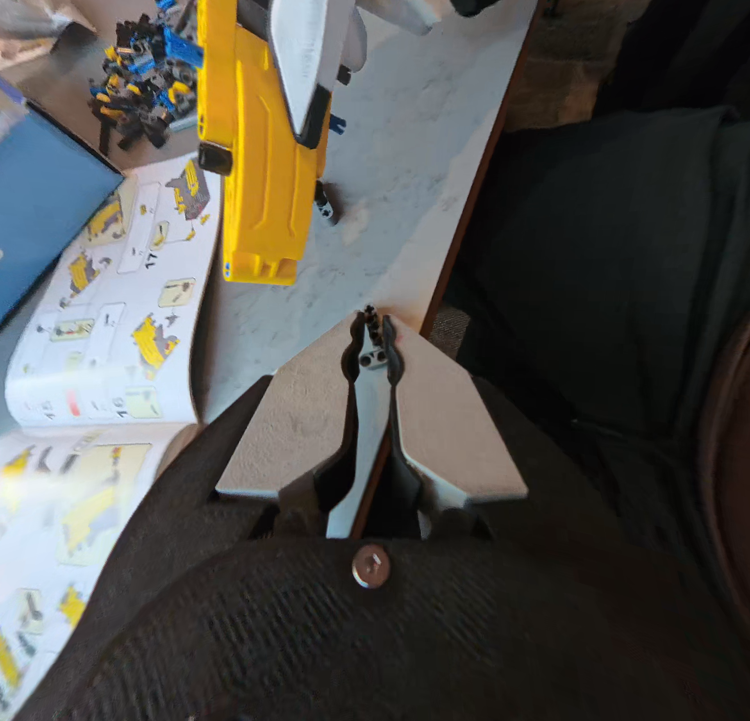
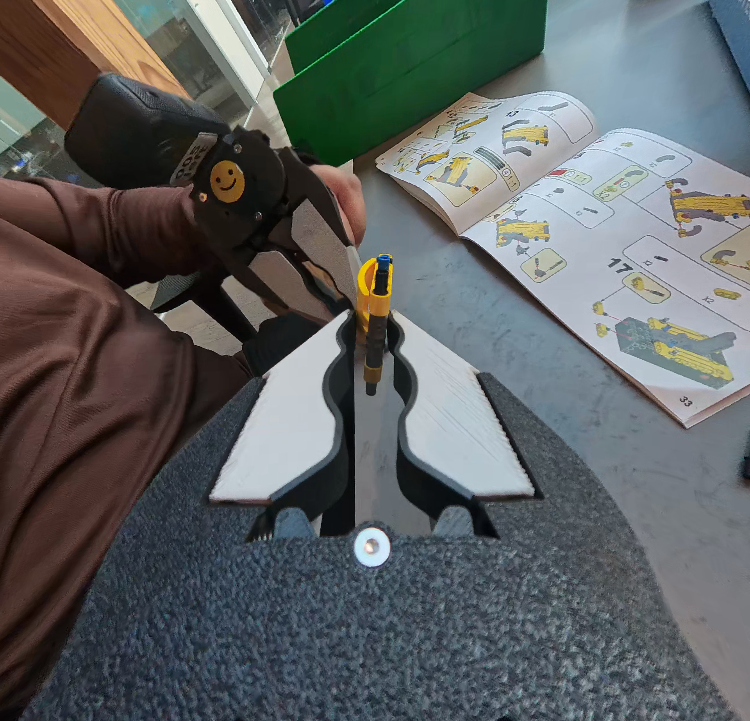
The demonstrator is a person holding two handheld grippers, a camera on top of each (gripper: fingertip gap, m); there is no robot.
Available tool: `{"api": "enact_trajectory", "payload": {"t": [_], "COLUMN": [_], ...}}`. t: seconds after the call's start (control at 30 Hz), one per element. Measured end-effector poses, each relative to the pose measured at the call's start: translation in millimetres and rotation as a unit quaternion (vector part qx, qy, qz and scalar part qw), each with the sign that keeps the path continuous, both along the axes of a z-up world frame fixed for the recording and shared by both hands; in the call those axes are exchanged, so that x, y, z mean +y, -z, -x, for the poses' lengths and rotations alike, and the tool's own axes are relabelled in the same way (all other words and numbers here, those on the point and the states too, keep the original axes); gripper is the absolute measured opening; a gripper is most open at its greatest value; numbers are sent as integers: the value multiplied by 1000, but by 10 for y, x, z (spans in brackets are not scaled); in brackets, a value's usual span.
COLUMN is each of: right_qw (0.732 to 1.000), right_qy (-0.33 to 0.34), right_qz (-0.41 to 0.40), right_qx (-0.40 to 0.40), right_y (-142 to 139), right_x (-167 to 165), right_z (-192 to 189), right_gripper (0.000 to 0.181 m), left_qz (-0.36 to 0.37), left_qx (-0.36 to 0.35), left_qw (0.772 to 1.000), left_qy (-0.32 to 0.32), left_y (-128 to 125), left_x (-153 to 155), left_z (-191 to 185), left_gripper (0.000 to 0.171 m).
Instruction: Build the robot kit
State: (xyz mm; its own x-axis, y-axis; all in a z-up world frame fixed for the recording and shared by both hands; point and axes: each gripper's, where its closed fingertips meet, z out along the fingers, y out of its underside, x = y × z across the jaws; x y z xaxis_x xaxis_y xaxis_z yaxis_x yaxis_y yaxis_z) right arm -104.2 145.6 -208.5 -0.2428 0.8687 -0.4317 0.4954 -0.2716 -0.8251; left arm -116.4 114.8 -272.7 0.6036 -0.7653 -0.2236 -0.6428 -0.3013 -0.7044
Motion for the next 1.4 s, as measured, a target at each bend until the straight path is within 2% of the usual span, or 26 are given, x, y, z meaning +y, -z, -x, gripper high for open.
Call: {"api": "enact_trajectory", "payload": {"t": [0.1, 0.17, 0.27, 0.47, 0.53, 0.67, 0.73, 0.87, 0.93, 1.03, 1.07, 1.17, 1.3, 1.4], "right_qw": [1000, 1000, 1000, 994, 991, 985, 983, 978, 970, 958, 957, 948, 940, 935], "right_qy": [-3, -6, -18, -65, -71, -84, -85, -61, -61, -52, -56, -64, -81, -91], "right_qz": [-1, -4, -15, -65, -89, -109, -118, -193, -228, -277, -280, -305, -328, -338], "right_qx": [0, -2, 2, 66, 75, 100, 107, 51, 51, 50, 51, 60, 56, 63], "right_y": [14, 32, 31, -100, -100, -144, -151, 64, 83, 87, 80, 92, 128, 76], "right_x": [1, -4, -43, -232, -264, -318, -312, -165, -169, -140, -149, -150, -225, -312], "right_z": [-11, -23, -38, 10, 33, 18, 22, 87, 115, 152, 147, 122, 106, 133], "right_gripper": [13, 13, 13, 13, 13, 14, 14, 19, 20, 36, 36, 22, 27, 24], "left_qz": [-9, -10, -16, -24, -20, -37, -50, -103, -124, -130, -129, -150, -181, -159], "left_qx": [2, -8, -43, -155, -207, -258, -252, -149, -132, -107, -99, -87, -89, -96], "left_qw": [998, 996, 996, 987, 976, 962, 961, 979, 979, 982, 984, 982, 975, 978], "left_qy": [64, 89, 83, 48, 60, 85, 98, 93, 91, 81, 78, 78, 97, 95], "left_y": [-45, -87, -229, -493, -609, -770, -779, -653, -642, -543, -499, -440, -506, -478], "left_x": [28, 29, 25, -27, -55, -66, -83, -16, -11, -4, 1, 21, -31, -34], "left_z": [42, 70, 140, 162, 80, 51, 47, 117, 121, 144, 154, 158, 114, 89], "left_gripper": [2, 6, 23, 32, 31, 13, 11, 9, 8, 8, 9, 8, 8, 8]}}
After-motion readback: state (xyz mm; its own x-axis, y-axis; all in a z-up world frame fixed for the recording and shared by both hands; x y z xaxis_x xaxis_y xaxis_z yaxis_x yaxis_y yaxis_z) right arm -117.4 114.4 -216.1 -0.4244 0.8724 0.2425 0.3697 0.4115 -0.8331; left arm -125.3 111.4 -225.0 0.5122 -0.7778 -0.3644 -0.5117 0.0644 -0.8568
